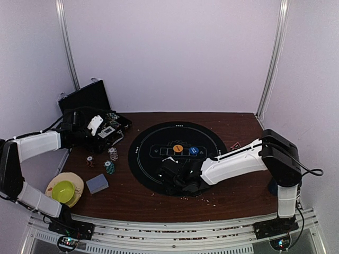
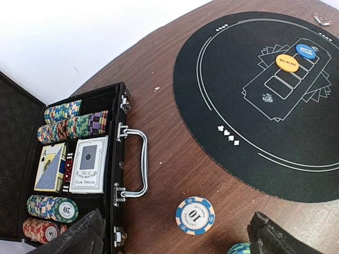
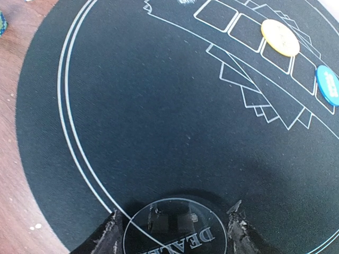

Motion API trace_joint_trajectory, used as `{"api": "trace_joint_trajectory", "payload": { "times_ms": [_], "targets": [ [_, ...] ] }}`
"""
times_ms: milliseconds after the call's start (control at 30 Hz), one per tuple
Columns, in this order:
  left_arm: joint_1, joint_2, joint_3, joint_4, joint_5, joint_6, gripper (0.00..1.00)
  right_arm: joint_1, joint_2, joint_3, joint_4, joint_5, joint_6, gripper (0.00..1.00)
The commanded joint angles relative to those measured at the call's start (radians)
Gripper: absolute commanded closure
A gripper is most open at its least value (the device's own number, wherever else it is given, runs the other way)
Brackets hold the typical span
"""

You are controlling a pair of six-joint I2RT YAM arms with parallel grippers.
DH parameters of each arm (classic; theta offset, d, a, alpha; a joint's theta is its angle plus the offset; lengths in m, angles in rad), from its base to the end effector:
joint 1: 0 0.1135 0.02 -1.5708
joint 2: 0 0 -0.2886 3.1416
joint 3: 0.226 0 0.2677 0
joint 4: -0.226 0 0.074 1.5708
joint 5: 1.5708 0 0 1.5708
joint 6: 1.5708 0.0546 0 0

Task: Distribute texas hold em gaming equipment
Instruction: Move the all-in button to the poker table mat.

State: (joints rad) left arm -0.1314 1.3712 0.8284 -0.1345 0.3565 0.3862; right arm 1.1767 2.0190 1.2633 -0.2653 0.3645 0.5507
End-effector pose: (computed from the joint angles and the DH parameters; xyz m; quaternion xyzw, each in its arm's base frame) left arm 0.3095 -0.0601 0.2345 0.3012 0.8384 -0.1046 0.4421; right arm 0.1875 0.4001 0.1317 -0.2446 0.9157 0.0896 0.3060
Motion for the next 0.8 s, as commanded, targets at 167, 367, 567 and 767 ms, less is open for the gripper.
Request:
{"api": "trace_joint_trajectory", "payload": {
  "times_ms": [167,367,567,767],
  "targets": [
    [-0.003,0.017,-0.006,0.037,0.006,-0.003,0.02,0.006,-0.04,-0.068,0.028,0.039,0.029,0.5],
    [-0.003,0.023,-0.006,0.038,0.002,-0.002,0.02,0.006,-0.029,-0.062,0.02,0.025,0.022,0.45],
    [-0.003,0.028,-0.006,0.038,0.002,-0.001,0.02,0.001,-0.083,-0.05,-0.011,0.044,0.002,0.08],
    [-0.003,0.027,-0.005,0.038,0.0,-0.003,0.02,-0.065,-0.173,-0.015,-0.058,0.097,-0.012,0.01]
  ]
}}
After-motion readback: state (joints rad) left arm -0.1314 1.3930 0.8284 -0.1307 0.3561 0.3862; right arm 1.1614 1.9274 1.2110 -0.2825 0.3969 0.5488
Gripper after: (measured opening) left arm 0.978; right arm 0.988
